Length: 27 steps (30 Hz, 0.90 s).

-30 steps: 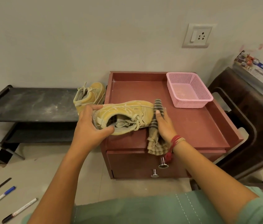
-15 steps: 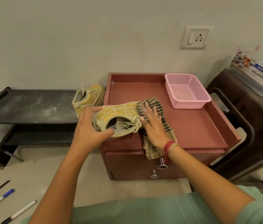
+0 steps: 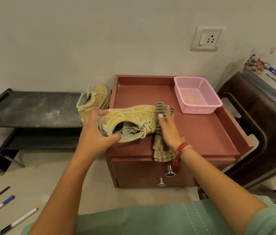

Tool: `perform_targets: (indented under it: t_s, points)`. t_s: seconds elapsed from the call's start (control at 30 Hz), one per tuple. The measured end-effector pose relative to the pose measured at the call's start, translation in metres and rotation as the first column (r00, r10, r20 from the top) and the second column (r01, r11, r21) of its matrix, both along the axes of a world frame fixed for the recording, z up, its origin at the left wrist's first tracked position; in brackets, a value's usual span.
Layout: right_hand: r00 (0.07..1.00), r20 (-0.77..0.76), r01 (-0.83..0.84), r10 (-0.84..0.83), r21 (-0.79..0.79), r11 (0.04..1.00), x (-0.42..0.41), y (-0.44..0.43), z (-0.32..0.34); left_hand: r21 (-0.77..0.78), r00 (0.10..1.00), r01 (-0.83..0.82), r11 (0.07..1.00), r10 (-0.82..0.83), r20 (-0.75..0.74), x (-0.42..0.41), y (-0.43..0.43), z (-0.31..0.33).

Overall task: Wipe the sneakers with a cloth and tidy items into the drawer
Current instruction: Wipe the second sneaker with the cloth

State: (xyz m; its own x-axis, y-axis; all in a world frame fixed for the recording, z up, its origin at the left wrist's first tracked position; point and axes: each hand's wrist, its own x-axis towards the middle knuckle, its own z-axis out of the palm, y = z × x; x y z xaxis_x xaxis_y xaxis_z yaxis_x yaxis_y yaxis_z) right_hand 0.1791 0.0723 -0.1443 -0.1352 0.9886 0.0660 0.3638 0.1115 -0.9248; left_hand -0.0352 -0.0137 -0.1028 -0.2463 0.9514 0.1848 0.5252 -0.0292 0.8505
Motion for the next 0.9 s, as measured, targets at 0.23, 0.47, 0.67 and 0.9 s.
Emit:
perform_targets:
  t_s: [0.23,0.47,0.67,0.9]
  points:
    - [0.995,0.091,-0.034,0.027,0.079,0.996,0.003,0.002,-0.003,-0.012,1.0,0.005,1.0,-0.005,-0.028,-0.001,0.002,-0.001]
    - [0.999,-0.023,-0.038,0.038,0.004,0.999,0.003,0.004,-0.001,0.001,1.0,-0.001,1.0,0.001,0.003,-0.002,0.003,-0.002]
    - [0.931,-0.29,0.19,-0.221,-0.132,0.973,0.004,0.008,0.02,-0.025,0.998,-0.047,0.999,0.048,0.038,-0.004,0.004,-0.005]
    - [0.941,-0.299,0.215,-0.16,0.159,0.964,0.003,-0.007,0.059,0.014,0.983,-0.104,0.994,0.101,0.151,0.002,0.0,-0.004]
